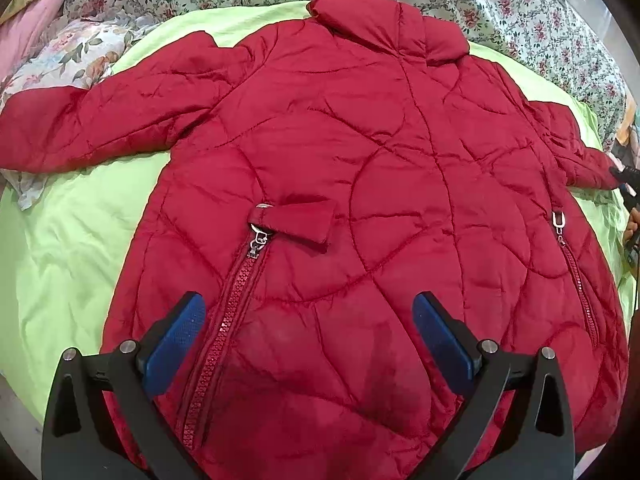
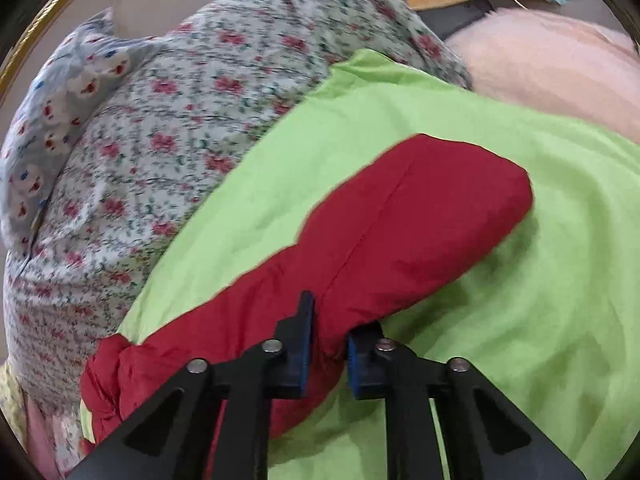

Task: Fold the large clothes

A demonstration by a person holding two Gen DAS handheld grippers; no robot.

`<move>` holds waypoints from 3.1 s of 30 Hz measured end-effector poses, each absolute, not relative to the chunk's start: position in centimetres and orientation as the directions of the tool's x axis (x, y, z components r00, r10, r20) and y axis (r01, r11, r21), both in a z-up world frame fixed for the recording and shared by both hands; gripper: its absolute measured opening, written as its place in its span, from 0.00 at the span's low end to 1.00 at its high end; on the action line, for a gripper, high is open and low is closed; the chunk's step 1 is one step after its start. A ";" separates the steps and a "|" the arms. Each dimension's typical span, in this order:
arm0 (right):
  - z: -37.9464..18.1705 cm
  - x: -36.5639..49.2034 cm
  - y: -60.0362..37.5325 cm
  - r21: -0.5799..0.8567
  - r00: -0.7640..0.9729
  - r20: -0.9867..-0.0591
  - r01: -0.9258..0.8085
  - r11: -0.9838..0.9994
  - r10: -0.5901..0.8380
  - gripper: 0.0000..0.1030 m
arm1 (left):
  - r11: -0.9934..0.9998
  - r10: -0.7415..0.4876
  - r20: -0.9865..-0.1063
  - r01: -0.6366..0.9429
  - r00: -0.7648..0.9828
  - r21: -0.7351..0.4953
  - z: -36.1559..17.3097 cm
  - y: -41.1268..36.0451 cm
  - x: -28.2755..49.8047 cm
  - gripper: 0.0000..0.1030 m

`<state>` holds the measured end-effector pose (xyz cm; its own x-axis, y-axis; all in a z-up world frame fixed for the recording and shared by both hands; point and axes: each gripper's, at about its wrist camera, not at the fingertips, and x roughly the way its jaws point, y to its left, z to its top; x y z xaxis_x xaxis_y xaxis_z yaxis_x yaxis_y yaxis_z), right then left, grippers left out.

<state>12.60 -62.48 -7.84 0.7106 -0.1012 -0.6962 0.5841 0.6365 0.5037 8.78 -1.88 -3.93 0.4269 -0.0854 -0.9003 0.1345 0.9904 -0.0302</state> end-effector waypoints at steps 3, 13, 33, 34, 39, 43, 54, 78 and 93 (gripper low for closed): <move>-6.4 12.9 -61.1 0.513 0.734 -0.675 0.539 0.668 -0.073 0.09 | 0.990 -0.094 -0.897 0.136 0.432 -0.039 -3.9 -1.7 8.7 1.00; -1.6 15.1 -52.6 0.515 0.783 -0.617 0.325 0.793 0.079 0.08 | 0.990 -0.124 -0.884 0.122 0.452 -0.077 -3.3 -0.4 8.3 1.00; -1.1 21.6 -26.5 0.477 0.576 -0.674 -0.138 0.868 0.462 0.07 | 0.965 -0.259 -0.861 0.075 0.438 -0.252 -3.5 4.6 10.0 1.00; -1.5 21.8 -25.4 0.479 0.563 -0.678 -0.150 0.865 0.473 0.07 | 0.962 -0.267 -0.861 0.073 0.433 -0.262 -3.6 4.8 10.1 1.00; -2.9 23.1 -20.1 0.472 0.513 -0.689 -0.217 0.855 0.511 0.07 | 0.948 -0.309 -0.851 0.069 0.426 -0.309 -3.3 5.7 11.3 1.00; -4.6 23.8 -17.0 0.469 0.499 -0.694 -0.234 0.852 0.519 0.08 | 0.950 -0.305 -0.845 0.075 0.439 -0.304 -2.5 6.1 12.6 1.00; -6.8 23.5 -14.0 0.461 0.462 -0.686 -0.322 0.827 0.562 0.14 | 0.882 -0.462 -0.768 0.134 0.444 -0.453 -0.1 6.1 21.0 1.00; -2.9 18.9 -24.7 0.409 0.593 -0.688 -0.160 0.898 0.419 0.40 | 0.954 -0.294 -0.814 0.202 0.500 -0.221 -4.3 5.0 25.0 0.12; -9.3 22.1 -29.0 0.225 0.514 -0.836 0.004 0.974 0.191 0.39 | 0.943 -0.327 -0.733 0.256 0.596 -0.212 0.7 3.6 21.3 0.18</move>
<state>22.13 -28.96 -9.30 0.5141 0.1910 -0.8362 0.0035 0.9744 0.2248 21.26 3.64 0.67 0.5959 -0.3270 -0.7334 0.2560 0.9430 -0.2124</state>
